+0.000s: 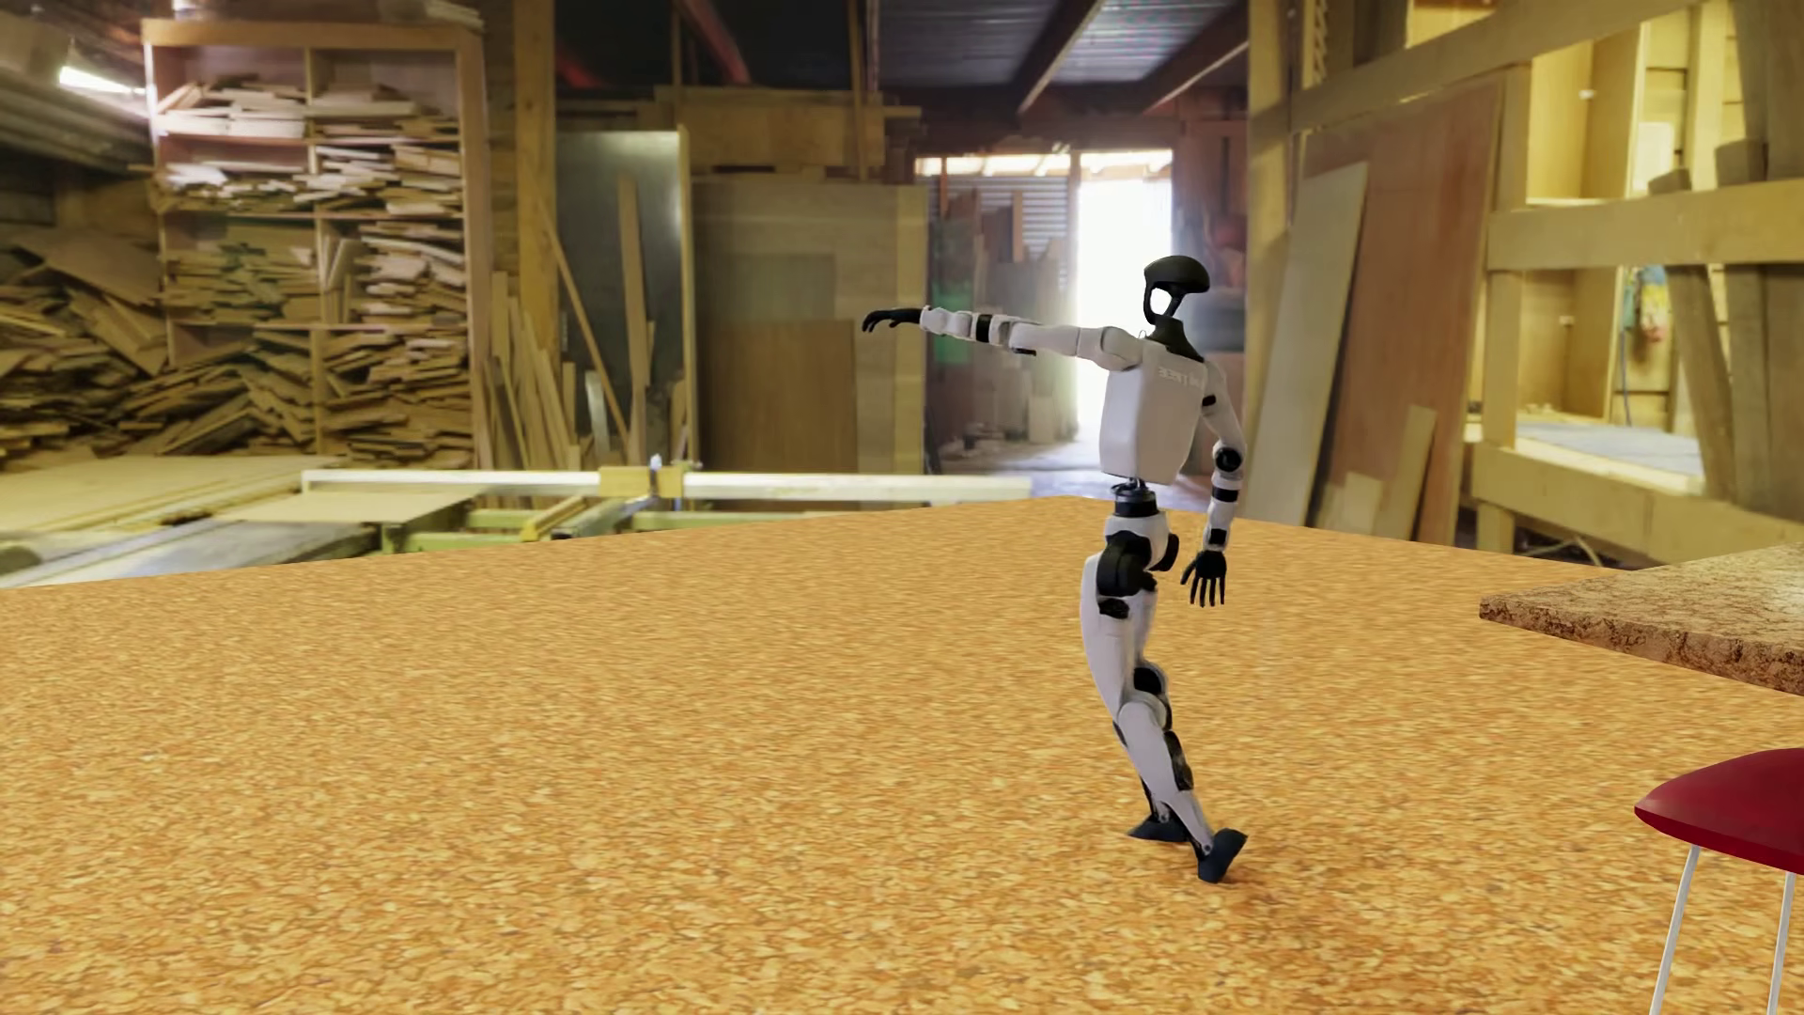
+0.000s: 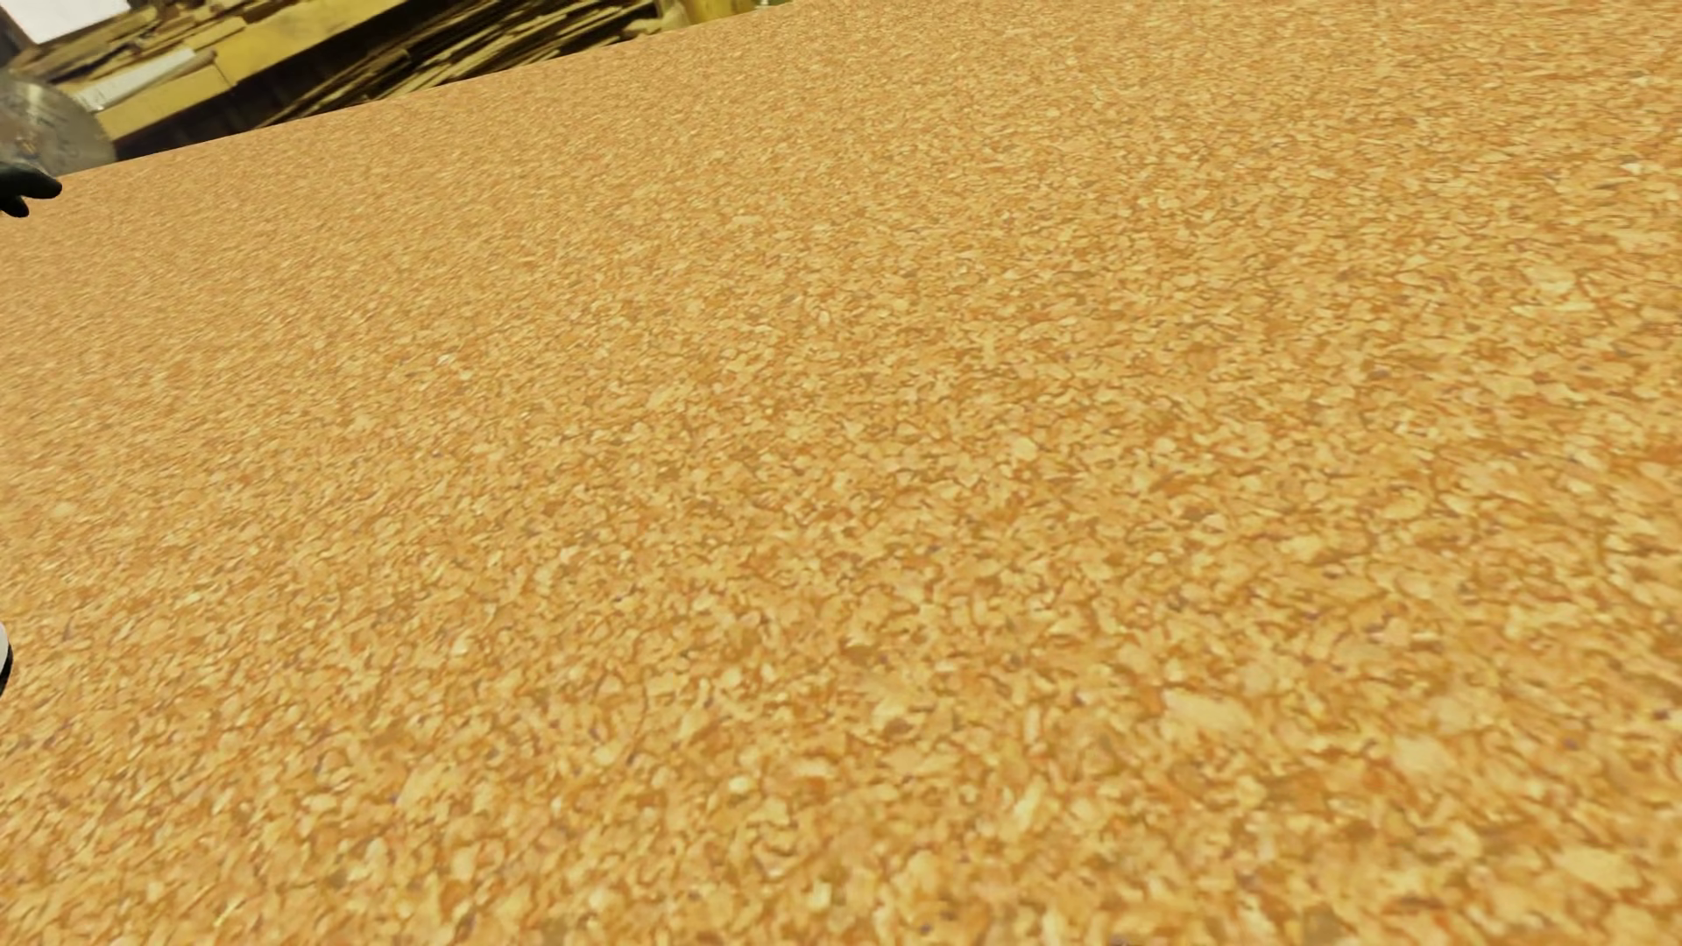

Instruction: Reach out

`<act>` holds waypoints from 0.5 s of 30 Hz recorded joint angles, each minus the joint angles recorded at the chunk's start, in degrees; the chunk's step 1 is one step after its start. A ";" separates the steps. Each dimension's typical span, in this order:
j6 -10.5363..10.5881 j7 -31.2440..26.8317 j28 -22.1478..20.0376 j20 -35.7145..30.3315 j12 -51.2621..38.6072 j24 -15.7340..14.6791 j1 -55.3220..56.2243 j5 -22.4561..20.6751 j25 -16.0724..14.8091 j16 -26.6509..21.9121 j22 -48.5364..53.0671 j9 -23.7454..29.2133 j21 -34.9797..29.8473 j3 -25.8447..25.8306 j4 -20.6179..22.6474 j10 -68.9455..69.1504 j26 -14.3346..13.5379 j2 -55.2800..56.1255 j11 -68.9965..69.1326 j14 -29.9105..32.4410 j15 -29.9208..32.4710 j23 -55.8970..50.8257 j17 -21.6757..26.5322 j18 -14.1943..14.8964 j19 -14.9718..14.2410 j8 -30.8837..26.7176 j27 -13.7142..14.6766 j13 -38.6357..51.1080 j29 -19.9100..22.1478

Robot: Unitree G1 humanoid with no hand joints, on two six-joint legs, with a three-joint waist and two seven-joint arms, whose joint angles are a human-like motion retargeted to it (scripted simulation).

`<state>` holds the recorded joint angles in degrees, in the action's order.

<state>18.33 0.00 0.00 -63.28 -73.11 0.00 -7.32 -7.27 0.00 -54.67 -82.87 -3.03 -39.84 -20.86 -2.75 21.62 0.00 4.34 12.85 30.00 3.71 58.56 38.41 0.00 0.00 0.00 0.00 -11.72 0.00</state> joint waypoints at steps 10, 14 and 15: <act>-0.73 0.00 0.00 0.00 1.25 0.00 -0.52 0.01 0.00 -0.40 -0.15 0.33 2.09 -0.86 0.22 -0.38 0.00 -0.69 -0.66 0.55 1.00 7.08 0.69 0.00 0.00 0.00 0.00 -3.51 0.00; -0.71 0.00 0.00 0.00 0.47 0.00 -0.57 0.18 0.00 -0.14 0.07 0.50 4.73 -1.27 0.32 -0.62 0.00 -0.75 -0.91 -8.03 1.15 5.38 1.12 0.00 0.00 0.00 0.00 -1.90 0.00; -0.74 0.00 0.00 0.00 0.40 0.00 -0.42 0.23 0.00 -0.09 0.22 0.54 5.26 -1.55 0.23 -0.49 0.00 -0.71 -0.92 -6.30 1.18 4.73 1.14 0.00 0.00 0.00 0.00 -1.38 0.00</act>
<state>17.59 0.00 0.00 -63.28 -72.70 0.00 -7.75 -7.04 0.00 -54.76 -82.65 -2.49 -34.58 -22.41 -2.52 21.13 0.00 3.63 11.93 23.70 4.89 63.29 39.56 0.00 0.00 0.00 0.00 -13.10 0.00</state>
